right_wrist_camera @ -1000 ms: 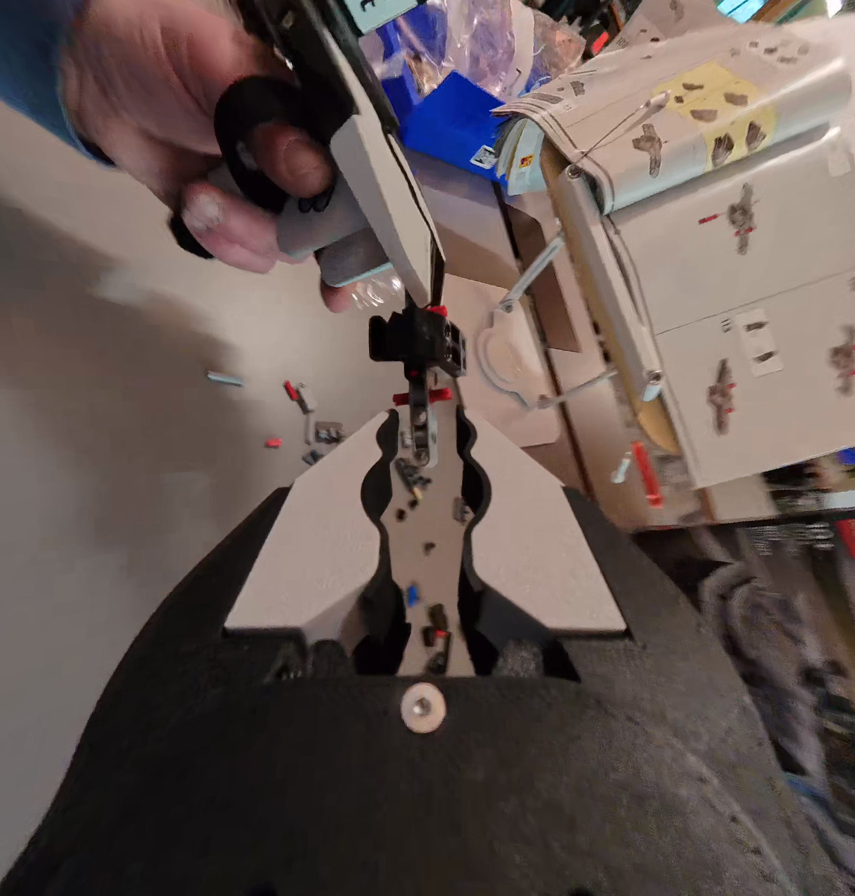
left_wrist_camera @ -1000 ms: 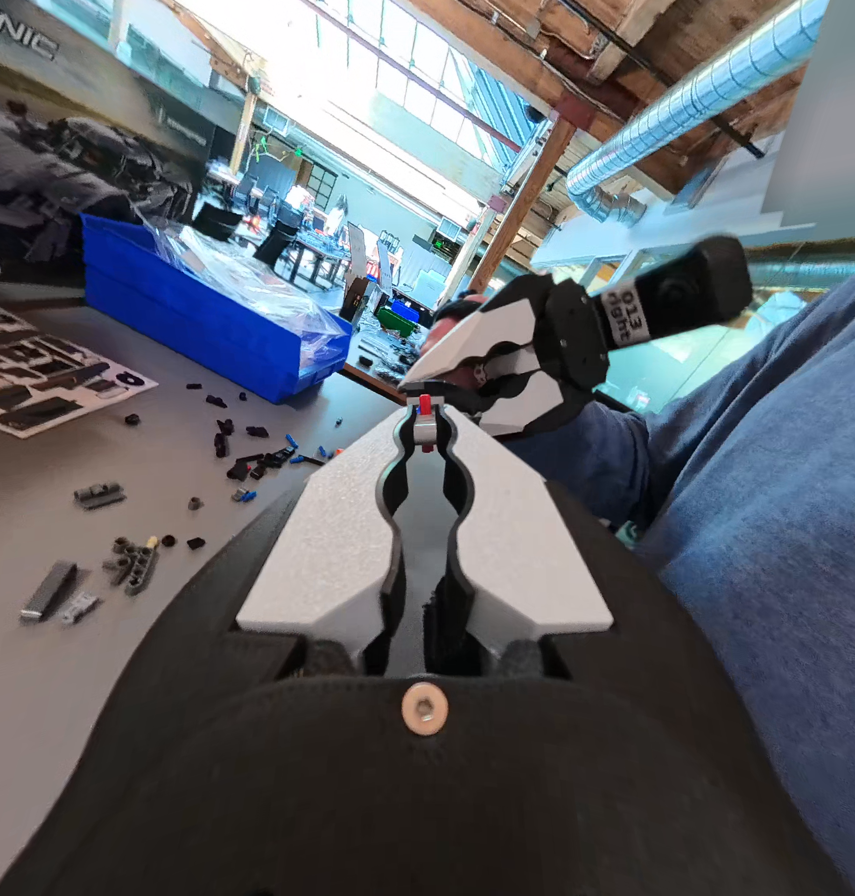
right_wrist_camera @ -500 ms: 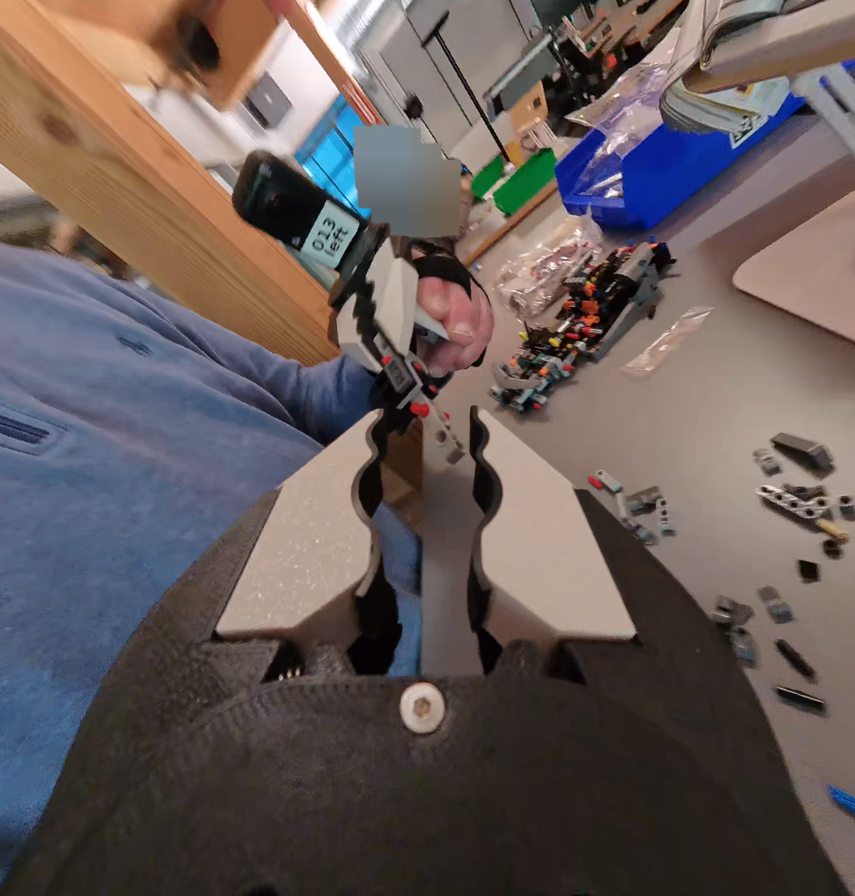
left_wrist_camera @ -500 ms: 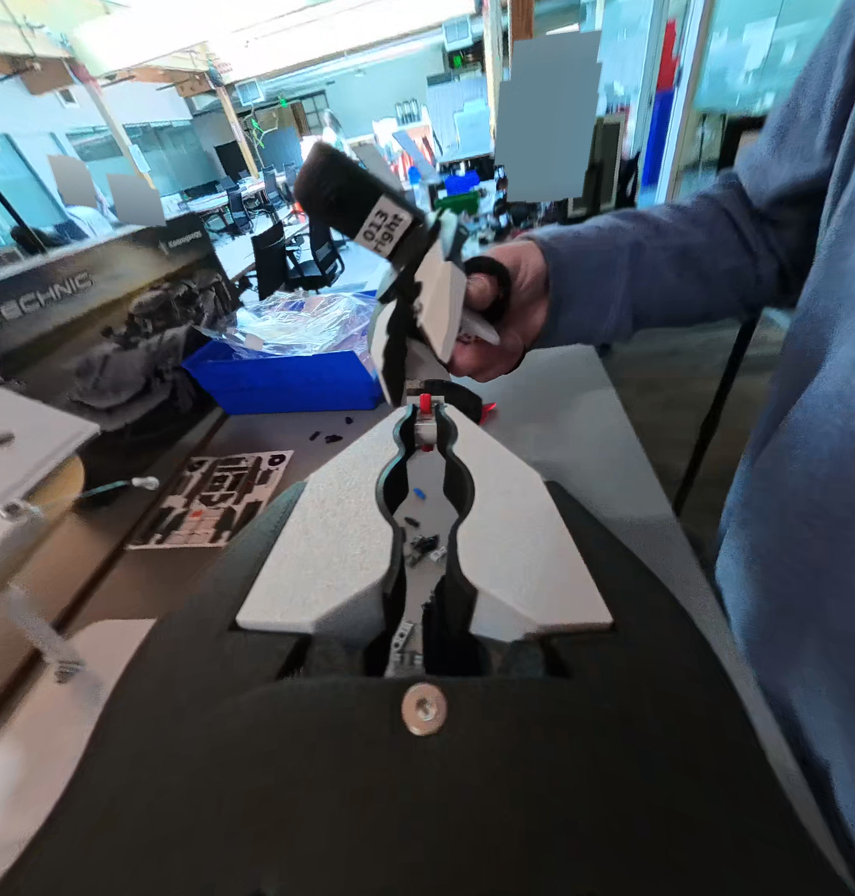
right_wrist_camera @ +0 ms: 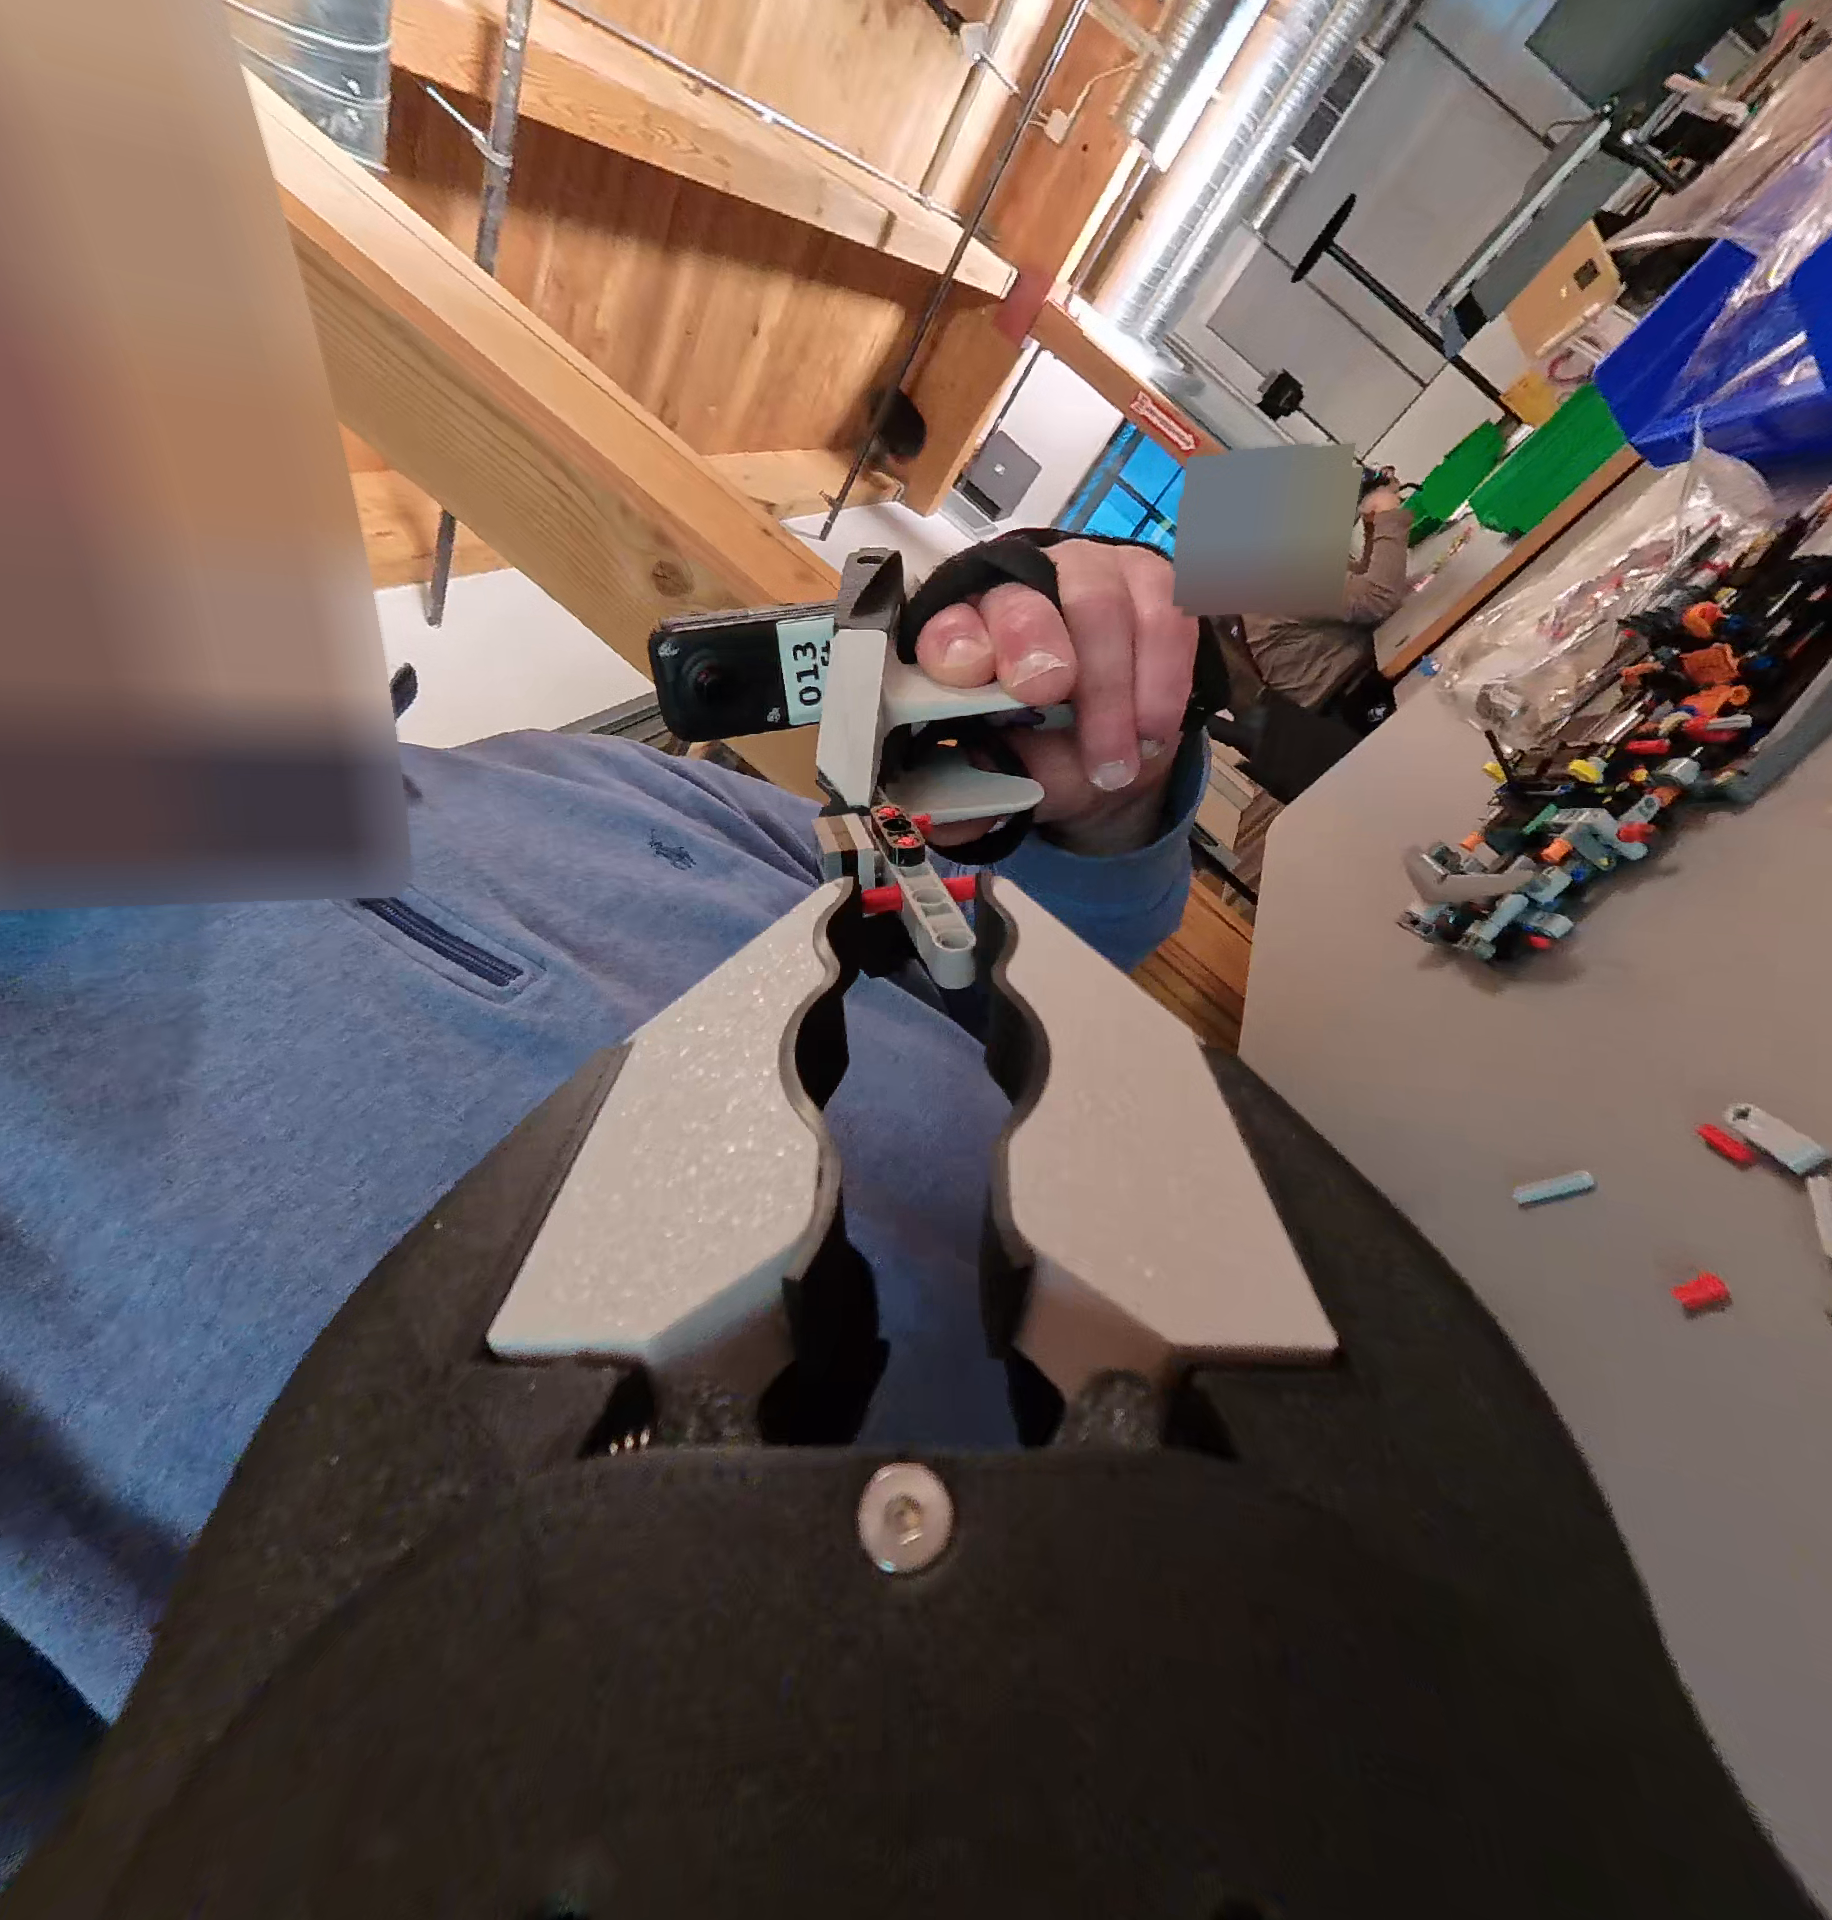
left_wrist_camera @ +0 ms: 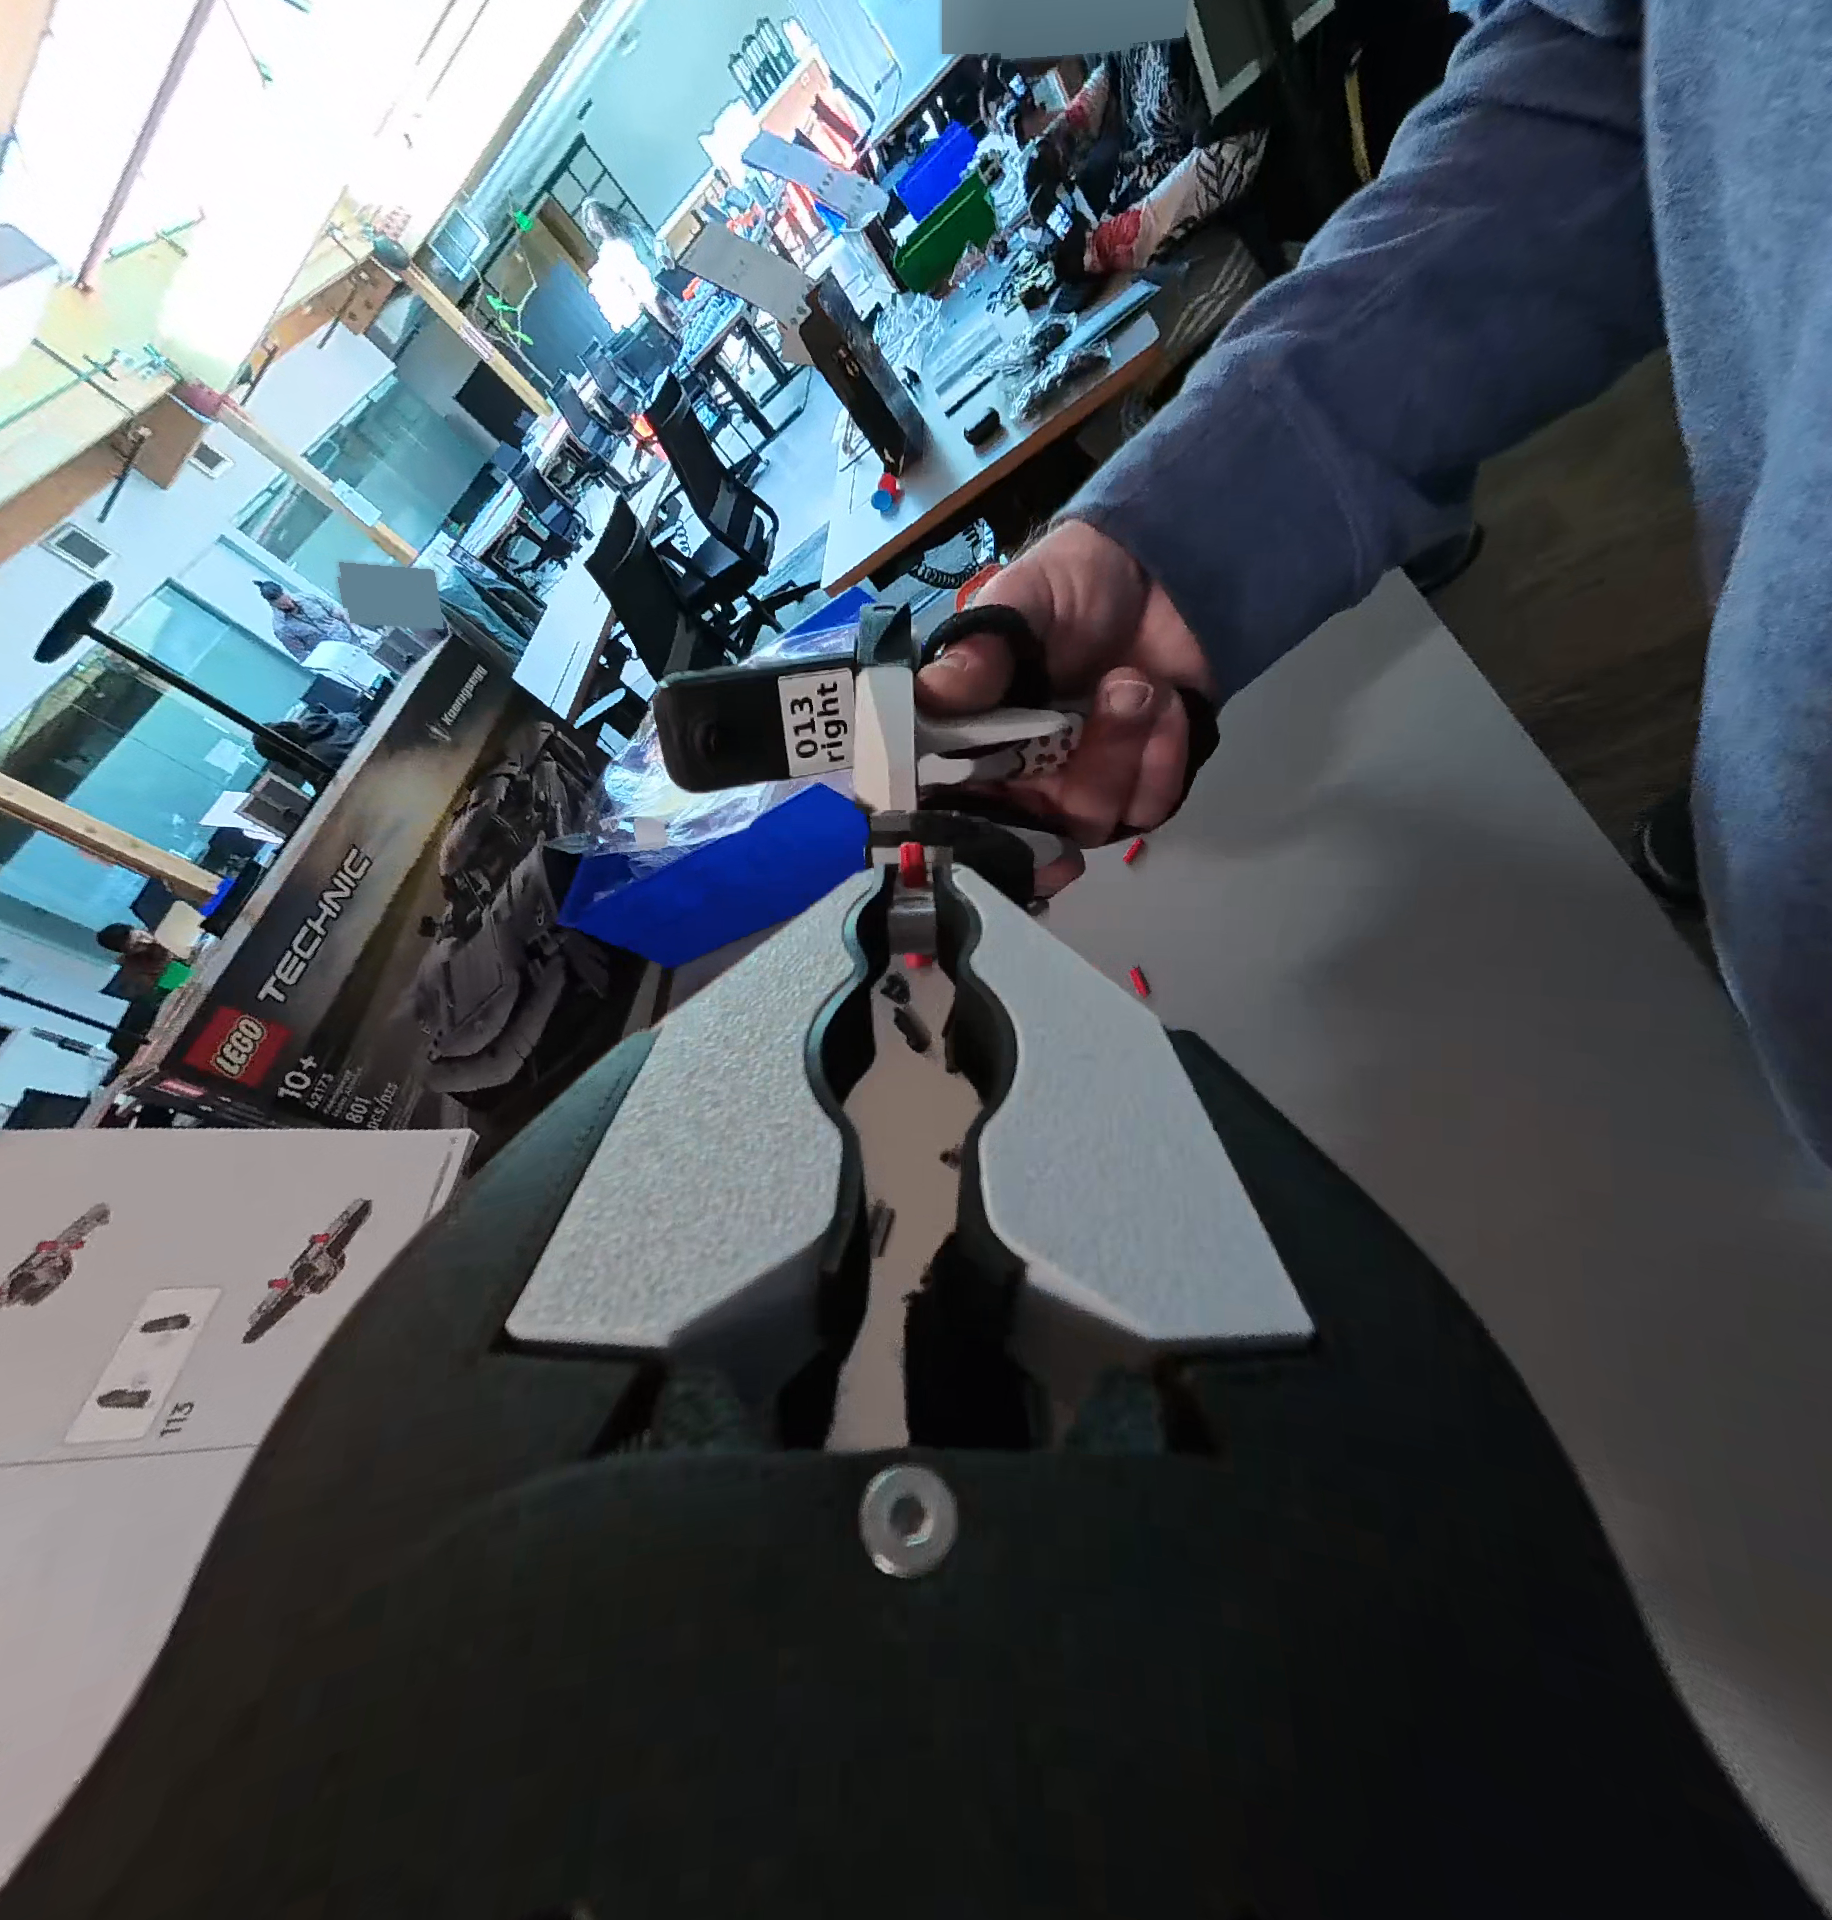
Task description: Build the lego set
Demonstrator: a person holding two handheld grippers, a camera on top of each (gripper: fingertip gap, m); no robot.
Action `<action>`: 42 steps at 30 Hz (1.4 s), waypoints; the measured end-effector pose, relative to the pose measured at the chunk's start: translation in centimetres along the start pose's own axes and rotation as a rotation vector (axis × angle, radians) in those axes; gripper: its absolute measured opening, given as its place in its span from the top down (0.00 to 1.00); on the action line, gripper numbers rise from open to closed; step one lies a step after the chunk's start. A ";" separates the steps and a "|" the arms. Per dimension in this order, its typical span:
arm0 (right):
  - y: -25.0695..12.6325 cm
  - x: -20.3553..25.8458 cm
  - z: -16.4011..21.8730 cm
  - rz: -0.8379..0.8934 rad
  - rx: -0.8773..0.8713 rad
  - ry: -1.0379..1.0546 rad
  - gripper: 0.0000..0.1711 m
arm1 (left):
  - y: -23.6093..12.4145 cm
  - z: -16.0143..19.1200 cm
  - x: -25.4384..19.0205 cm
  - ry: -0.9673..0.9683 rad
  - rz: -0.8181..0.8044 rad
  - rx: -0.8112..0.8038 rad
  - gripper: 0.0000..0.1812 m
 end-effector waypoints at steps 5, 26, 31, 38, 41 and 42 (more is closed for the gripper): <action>-0.3 0.5 -0.8 0.007 -0.058 -0.060 0.98 | 0.0 0.7 0.5 -0.014 -0.043 0.017 0.97; -1.0 1.2 -0.8 -0.034 -0.099 0.081 0.87 | 1.1 -0.8 0.5 0.261 -0.112 0.112 0.97; -1.0 1.6 -0.8 -0.039 -0.103 0.033 0.96 | 1.1 -1.4 0.5 0.296 -0.101 0.111 0.96; -1.0 2.2 -1.5 0.050 -0.155 -0.145 0.96 | 1.1 -0.5 1.4 0.108 -0.152 0.091 0.96; -1.2 2.8 -2.1 0.167 -0.149 -0.293 0.96 | 1.0 0.2 1.9 -0.027 -0.198 0.081 0.89; -1.3 3.1 -2.3 0.219 -0.141 -0.357 0.96 | 0.8 0.5 2.1 -0.089 -0.210 0.070 0.87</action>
Point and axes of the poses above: each gripper's, where its closed fingertips meet, y out along the fingers, z out of its underside, x = y × z across the jaws, the point moved 8 cm from there along -y, back along the fingers, and after that the axes turned 5 degrees about y, right-handed, at the moved point
